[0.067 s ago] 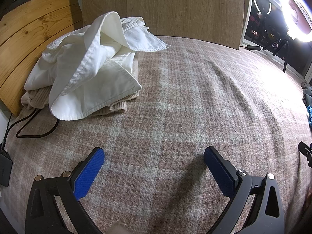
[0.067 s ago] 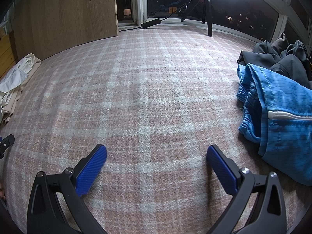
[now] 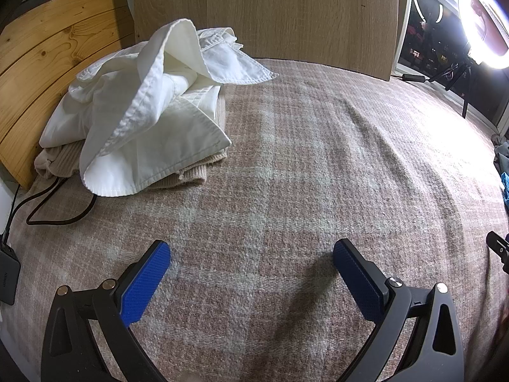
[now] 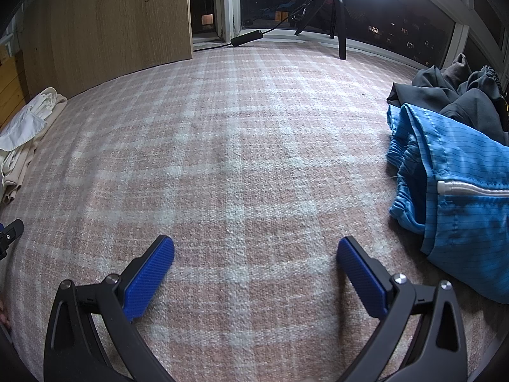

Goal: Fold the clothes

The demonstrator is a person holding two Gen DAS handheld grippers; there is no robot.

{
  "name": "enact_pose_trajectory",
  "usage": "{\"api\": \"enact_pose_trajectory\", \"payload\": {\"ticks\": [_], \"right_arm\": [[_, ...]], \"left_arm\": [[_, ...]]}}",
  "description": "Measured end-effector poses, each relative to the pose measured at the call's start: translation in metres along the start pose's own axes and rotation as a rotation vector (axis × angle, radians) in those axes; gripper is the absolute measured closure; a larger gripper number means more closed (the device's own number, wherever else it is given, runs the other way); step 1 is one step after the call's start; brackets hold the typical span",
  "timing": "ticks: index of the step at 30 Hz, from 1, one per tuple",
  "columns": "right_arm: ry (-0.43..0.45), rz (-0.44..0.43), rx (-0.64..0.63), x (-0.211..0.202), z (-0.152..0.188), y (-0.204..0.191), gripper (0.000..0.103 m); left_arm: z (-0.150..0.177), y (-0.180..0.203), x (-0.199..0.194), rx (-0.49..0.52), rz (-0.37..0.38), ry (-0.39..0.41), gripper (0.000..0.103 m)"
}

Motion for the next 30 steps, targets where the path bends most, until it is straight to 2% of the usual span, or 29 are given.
{"api": "enact_pose_trajectory", "payload": {"ticks": [10,15,18,26,30], "right_arm": [[-0.018,0.004,0.012,-0.003,0.001,0.000,0.000],[-0.002,0.006,0.017,-0.028,-0.002,-0.007,0.000],[0.014,0.007,0.017,-0.045,-0.004,-0.011,0.000],[0.082,0.049,0.017,-0.108,-0.018,-0.016,0.000],[0.120,0.048,0.042,-0.135,-0.024,-0.011,0.000]], "left_arm": [[0.000,-0.002,-0.004,-0.004,0.012,-0.011,0.000],[-0.004,0.005,0.001,0.010,0.014,-0.061,0.001],[-0.007,-0.002,-0.007,-0.010,0.042,-0.072,0.001],[-0.023,-0.015,-0.053,0.007,0.063,-0.001,0.001],[-0.032,-0.004,-0.080,0.042,0.068,0.052,0.001]]}}
Point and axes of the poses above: each gripper's, at about its wrist camera, not at the fingertips, and x roughly the way its jaws point, y to its right, z to its underside, the point moved 3 cm from there along x, roughly the way its jaws point, and after that the axes turned 11 degrees about -x, right-handed, at the moved point
